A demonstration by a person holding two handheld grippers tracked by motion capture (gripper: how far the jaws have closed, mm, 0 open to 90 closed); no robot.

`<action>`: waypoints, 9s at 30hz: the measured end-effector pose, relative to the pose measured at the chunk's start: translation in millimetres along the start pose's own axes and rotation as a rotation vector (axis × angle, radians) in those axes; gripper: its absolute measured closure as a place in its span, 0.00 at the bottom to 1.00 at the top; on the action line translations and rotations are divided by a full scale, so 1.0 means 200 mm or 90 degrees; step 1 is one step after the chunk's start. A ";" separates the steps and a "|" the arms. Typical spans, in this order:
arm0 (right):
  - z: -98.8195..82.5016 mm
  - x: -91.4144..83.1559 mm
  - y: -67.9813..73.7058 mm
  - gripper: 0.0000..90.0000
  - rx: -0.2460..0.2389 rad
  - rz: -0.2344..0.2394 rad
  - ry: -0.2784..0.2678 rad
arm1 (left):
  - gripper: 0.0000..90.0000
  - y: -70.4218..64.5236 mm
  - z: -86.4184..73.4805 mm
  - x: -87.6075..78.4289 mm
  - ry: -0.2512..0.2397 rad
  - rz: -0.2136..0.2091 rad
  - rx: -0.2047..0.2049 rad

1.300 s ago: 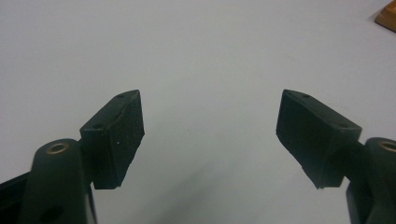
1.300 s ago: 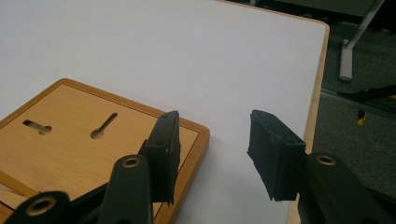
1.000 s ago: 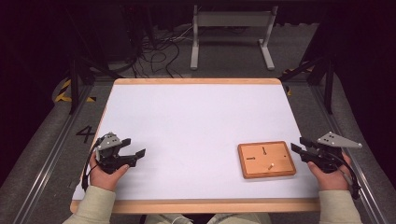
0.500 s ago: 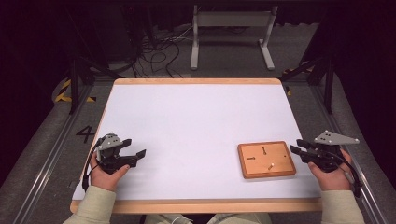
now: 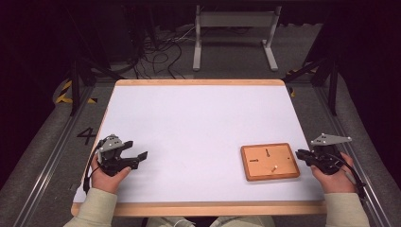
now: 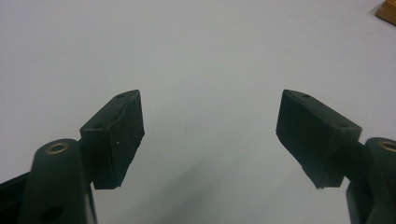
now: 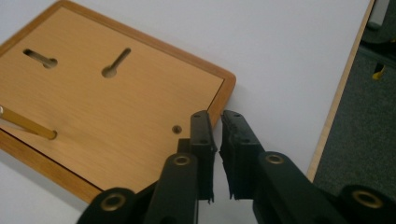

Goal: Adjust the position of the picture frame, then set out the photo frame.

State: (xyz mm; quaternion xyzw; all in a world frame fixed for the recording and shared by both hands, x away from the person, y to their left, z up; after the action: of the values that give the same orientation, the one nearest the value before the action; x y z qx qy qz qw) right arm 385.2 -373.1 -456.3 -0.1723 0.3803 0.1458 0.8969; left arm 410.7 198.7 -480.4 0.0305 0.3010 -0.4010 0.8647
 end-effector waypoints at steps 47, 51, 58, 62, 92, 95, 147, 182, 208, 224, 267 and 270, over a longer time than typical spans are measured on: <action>0.15 0.24 0.47 1.00 -0.076 0.103 0.091 | 0.26 0.01 -0.01 0.02 0.011 0.001 -0.003; 0.20 0.26 0.55 1.00 -0.096 0.125 0.083 | 0.26 0.00 -0.01 0.03 0.013 0.001 0.001; 0.26 0.30 0.69 1.00 -0.123 0.161 0.070 | 0.26 -0.02 -0.01 0.05 0.018 -0.007 0.004; 0.29 0.31 0.76 1.00 -0.134 0.175 0.063 | 0.26 -0.03 0.00 0.05 0.018 -0.012 0.008; 0.42 0.24 0.73 0.78 -0.126 0.160 -0.078 | 0.28 -0.23 0.12 0.10 0.004 -0.082 0.060; 0.42 0.22 0.69 0.72 -0.113 0.157 -0.090 | 0.29 -0.27 0.15 0.11 0.001 -0.089 0.076; 0.39 0.19 0.60 0.66 -0.053 0.169 -0.095 | 0.51 -0.74 0.22 0.49 0.039 -0.314 0.154; 0.40 0.19 0.63 0.63 -0.056 0.181 -0.101 | 0.93 -0.81 0.13 0.58 0.070 -0.222 0.361; 0.48 0.27 0.81 0.32 0.018 0.296 -0.014 | 0.93 -0.89 0.06 0.54 0.022 -0.124 0.527; 0.51 0.41 0.98 0.29 0.004 0.391 0.063 | 0.93 -0.89 0.05 0.54 0.013 -0.118 0.526; 0.50 0.20 0.98 0.58 -0.141 0.441 -0.037 | 0.48 -0.38 0.10 0.07 -0.085 -0.183 0.150; 0.49 0.17 0.98 0.60 -0.170 0.431 -0.042 | 0.48 -0.35 0.08 0.09 -0.074 -0.173 0.147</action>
State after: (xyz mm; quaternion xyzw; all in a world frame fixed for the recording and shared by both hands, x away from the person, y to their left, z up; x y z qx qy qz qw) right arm 392.0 -151.6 -456.7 -0.1473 0.3641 0.4886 0.7791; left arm 377.3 134.3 -462.6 0.0655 0.2038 -0.5470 0.8093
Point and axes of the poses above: each handheld gripper's, and its own axes: x roughly forward along the jaws, z roughly out of its top, y roughly to its left, the point moved 7 cm from there along x, roughly forward along the jaws, and after that the axes turned 9 degrees about -z, right-handed, at the moved point
